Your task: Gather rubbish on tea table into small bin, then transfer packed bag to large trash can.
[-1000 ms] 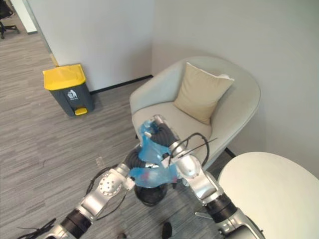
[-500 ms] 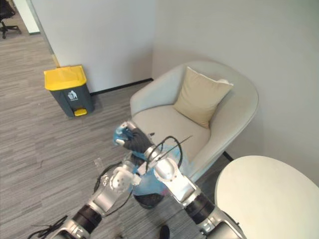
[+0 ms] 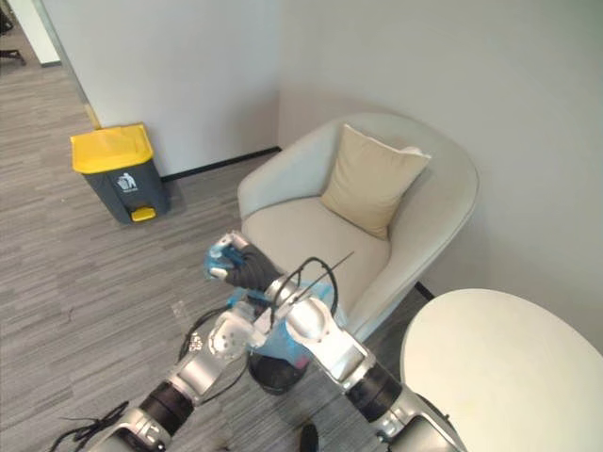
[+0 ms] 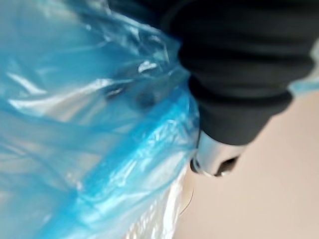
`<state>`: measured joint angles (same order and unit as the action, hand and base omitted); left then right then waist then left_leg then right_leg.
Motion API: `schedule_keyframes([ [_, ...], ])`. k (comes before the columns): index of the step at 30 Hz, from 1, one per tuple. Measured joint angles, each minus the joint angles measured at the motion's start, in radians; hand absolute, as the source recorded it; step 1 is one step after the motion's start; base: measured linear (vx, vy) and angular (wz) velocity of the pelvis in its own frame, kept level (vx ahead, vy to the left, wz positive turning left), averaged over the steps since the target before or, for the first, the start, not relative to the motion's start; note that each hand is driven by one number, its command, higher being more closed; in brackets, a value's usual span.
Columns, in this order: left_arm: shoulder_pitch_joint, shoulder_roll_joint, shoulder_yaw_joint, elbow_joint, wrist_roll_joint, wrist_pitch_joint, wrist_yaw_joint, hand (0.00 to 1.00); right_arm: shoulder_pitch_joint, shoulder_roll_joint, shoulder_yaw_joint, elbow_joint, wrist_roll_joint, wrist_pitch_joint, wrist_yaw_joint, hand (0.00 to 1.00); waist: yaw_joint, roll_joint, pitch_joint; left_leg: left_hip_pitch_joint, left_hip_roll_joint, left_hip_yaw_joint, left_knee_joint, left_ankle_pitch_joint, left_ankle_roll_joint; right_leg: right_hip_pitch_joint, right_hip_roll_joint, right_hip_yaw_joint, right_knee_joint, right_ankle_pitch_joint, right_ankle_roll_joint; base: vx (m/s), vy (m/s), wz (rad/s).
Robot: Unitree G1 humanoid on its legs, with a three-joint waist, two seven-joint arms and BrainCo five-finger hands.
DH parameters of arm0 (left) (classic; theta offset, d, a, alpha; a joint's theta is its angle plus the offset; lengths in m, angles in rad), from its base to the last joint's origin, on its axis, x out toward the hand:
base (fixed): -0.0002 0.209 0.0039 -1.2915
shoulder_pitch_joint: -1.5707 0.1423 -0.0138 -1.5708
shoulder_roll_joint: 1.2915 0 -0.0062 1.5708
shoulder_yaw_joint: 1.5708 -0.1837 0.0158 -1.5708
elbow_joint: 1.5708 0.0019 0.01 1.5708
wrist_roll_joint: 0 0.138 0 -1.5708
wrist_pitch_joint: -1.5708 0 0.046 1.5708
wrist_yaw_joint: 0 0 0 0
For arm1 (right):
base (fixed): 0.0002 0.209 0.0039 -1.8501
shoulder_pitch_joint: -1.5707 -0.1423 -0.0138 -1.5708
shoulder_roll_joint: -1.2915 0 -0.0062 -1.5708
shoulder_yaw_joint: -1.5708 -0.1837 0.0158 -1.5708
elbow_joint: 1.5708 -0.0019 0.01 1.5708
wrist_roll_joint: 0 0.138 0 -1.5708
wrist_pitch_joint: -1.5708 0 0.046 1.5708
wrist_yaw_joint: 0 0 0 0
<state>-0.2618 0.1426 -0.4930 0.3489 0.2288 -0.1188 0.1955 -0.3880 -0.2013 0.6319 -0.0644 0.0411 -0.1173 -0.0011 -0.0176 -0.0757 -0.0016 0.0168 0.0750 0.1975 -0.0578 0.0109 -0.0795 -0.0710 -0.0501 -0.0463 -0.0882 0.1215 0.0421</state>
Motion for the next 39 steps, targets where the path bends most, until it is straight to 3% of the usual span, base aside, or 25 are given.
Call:
schedule_keyframes([
  [8,0.002,-0.011,0.034,-0.016,-0.037,0.01,-0.001,1.0,0.021,0.013,-0.013,0.04,-0.06,-0.025,0.003,1.0,-0.001,0.0,0.0,0.004,0.001,0.001,-0.006,0.0,0.0,0.0,-0.002,0.001,0.0,0.0,0.001,0.0,0.0,-0.01],
  [9,0.002,-0.017,0.05,-0.019,-0.038,0.01,-0.001,1.0,0.036,0.018,-0.03,0.047,-0.088,-0.026,0.003,0.0,-0.001,0.0,0.0,0.005,0.001,0.001,-0.007,0.0,0.0,0.001,-0.002,0.001,0.0,-0.001,0.001,0.0,0.0,0.0],
  [19,0.049,-0.02,0.123,-0.082,-0.077,0.015,0.0,1.0,0.116,0.025,-0.095,0.082,-0.27,-0.033,-0.032,0.0,-0.006,-0.001,0.002,0.024,0.002,0.001,-0.02,0.0,0.0,0.016,-0.004,0.0,0.0,-0.007,0.009,0.0,0.0,0.0],
  [22,0.068,-0.019,0.14,-0.106,-0.087,0.015,0.0,1.0,0.134,0.028,-0.16,0.081,-0.328,-0.035,-0.06,0.0,-0.006,-0.005,0.004,0.029,-0.001,0.001,-0.028,0.0,0.0,0.017,-0.007,0.0,0.0,-0.01,0.012,0.0,0.0,0.0],
  [25,0.102,-0.017,0.175,-0.157,-0.105,0.015,0.0,1.0,0.143,-0.018,-0.234,0.073,-0.369,-0.035,-0.091,0.0,-0.005,-0.008,0.005,0.03,-0.003,0.0,-0.032,0.0,0.001,0.017,-0.009,0.0,0.0,-0.012,0.016,0.0,0.0,0.0],
  [30,0.168,-0.018,0.23,-0.198,-0.133,0.014,-0.001,1.0,0.195,-0.123,-0.38,-0.037,-0.535,-0.035,-0.171,0.0,-0.004,-0.007,0.006,0.034,-0.014,0.004,-0.037,-0.003,0.005,0.017,-0.009,0.001,0.0,-0.017,0.022,0.01,0.007,-0.01],
  [39,0.281,-0.027,0.299,-0.249,-0.174,0.014,-0.002,1.0,0.335,-0.111,-0.522,-0.088,-0.631,-0.03,-0.255,0.0,-0.007,0.0,0.01,0.038,-0.025,0.004,-0.044,-0.009,0.014,0.018,-0.02,0.0,0.002,-0.026,0.035,0.0,0.003,0.0],
])
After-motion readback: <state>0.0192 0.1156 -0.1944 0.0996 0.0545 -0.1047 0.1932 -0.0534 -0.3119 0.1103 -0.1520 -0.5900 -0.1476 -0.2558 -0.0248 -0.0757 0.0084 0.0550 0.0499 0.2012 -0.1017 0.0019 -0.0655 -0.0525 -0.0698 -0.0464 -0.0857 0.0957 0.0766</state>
